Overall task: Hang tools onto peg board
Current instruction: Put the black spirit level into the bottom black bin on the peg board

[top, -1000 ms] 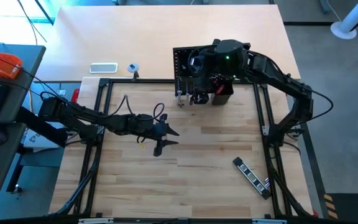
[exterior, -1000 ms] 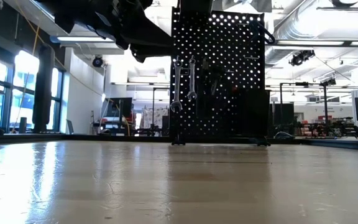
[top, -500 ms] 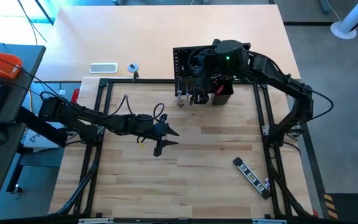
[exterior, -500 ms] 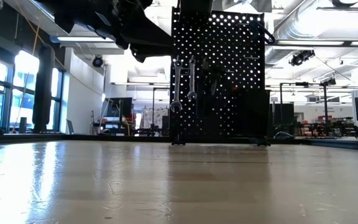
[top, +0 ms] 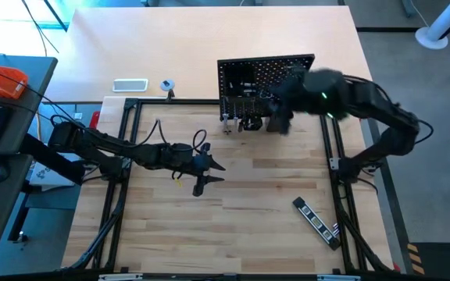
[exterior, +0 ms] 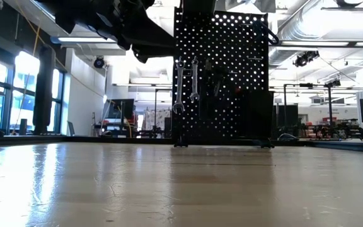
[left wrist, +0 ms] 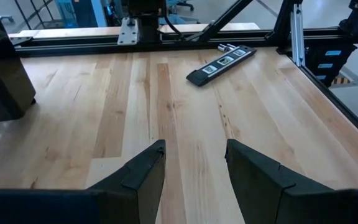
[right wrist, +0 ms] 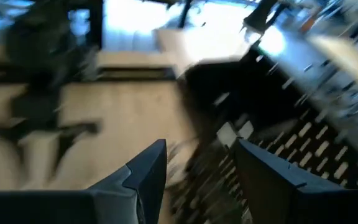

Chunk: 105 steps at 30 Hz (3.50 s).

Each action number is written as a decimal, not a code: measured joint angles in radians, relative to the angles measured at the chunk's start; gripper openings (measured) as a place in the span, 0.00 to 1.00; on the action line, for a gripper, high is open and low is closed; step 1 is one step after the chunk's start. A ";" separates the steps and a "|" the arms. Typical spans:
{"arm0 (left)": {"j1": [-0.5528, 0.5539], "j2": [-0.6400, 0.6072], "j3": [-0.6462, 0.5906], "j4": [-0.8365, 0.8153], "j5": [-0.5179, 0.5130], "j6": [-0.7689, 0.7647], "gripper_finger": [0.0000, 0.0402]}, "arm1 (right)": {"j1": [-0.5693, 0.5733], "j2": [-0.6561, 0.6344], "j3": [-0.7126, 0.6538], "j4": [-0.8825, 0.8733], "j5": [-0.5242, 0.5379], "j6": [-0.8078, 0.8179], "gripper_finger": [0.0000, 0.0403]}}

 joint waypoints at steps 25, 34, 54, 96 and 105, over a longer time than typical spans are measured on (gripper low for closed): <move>-0.003 0.000 0.000 0.007 0.000 -0.016 0.41 | 0.902 -0.080 -0.669 -0.467 -0.140 1.564 0.45; -0.004 0.000 0.000 0.007 0.000 -0.020 0.41 | 0.996 -0.079 -1.051 0.030 -0.340 1.820 0.45; -0.003 0.000 0.000 0.015 0.000 -0.011 0.41 | 1.051 -0.068 -1.243 0.193 -0.373 1.953 0.61; 0.004 0.001 -0.001 0.060 -0.008 -0.013 0.41 | 0.967 0.066 -1.031 0.037 -0.157 1.516 0.85; 0.005 0.003 -0.001 0.060 -0.008 -0.011 0.41 | 1.077 0.065 -0.984 -0.151 -0.450 1.501 0.85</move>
